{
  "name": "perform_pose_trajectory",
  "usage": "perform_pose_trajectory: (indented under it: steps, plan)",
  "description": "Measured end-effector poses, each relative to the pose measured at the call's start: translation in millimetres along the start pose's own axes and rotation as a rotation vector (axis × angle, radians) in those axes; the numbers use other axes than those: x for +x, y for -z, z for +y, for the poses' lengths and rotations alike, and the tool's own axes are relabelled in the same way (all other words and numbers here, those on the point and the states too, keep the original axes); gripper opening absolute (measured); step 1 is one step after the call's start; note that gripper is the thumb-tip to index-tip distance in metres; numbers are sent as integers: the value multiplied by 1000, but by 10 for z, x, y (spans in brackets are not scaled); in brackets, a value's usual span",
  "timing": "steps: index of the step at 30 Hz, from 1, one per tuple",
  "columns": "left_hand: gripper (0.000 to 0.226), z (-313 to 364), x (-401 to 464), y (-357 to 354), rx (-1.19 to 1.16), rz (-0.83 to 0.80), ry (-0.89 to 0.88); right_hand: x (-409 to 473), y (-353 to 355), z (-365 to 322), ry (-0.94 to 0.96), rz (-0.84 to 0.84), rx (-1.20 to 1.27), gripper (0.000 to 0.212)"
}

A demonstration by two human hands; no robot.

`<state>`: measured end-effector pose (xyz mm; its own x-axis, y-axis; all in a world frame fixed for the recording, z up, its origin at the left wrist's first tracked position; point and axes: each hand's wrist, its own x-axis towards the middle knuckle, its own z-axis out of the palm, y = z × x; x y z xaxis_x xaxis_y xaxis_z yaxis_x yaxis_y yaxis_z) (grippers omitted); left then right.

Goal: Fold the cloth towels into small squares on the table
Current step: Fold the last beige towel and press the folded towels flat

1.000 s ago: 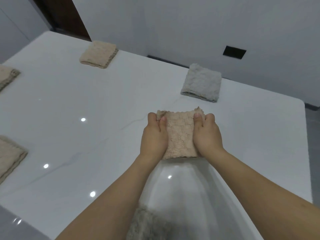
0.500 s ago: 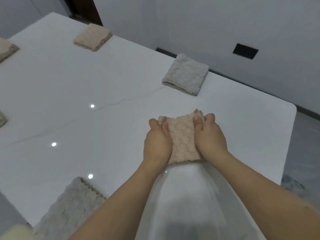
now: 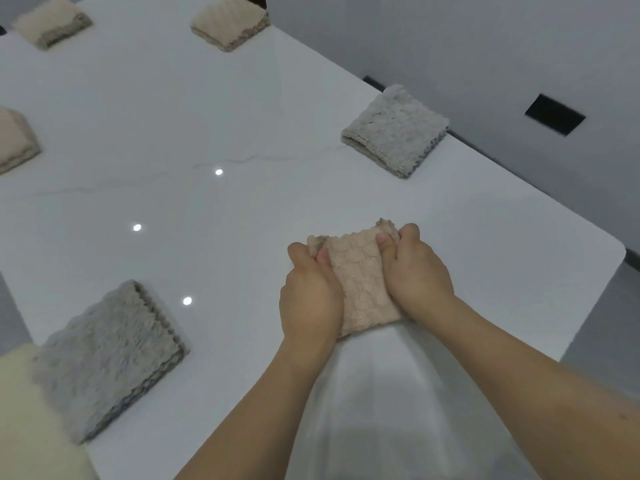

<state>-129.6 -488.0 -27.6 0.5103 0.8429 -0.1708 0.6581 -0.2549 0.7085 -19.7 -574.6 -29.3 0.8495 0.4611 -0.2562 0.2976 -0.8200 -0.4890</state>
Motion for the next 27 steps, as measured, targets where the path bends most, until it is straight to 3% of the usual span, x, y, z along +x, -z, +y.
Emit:
perform_pose_trajectory:
  steps: [12,24,27]
  plan:
    - [24,387,-1208,-641,-74,196,268,-260,486,870,310,-154,-90,39]
    - [24,463,-1823,-990,167,277,347,-558,561,1399,463,-62,-227,35]
    - [25,429,-1875,-1010,223,269,323,-579,499,1486,509,69,-314,33]
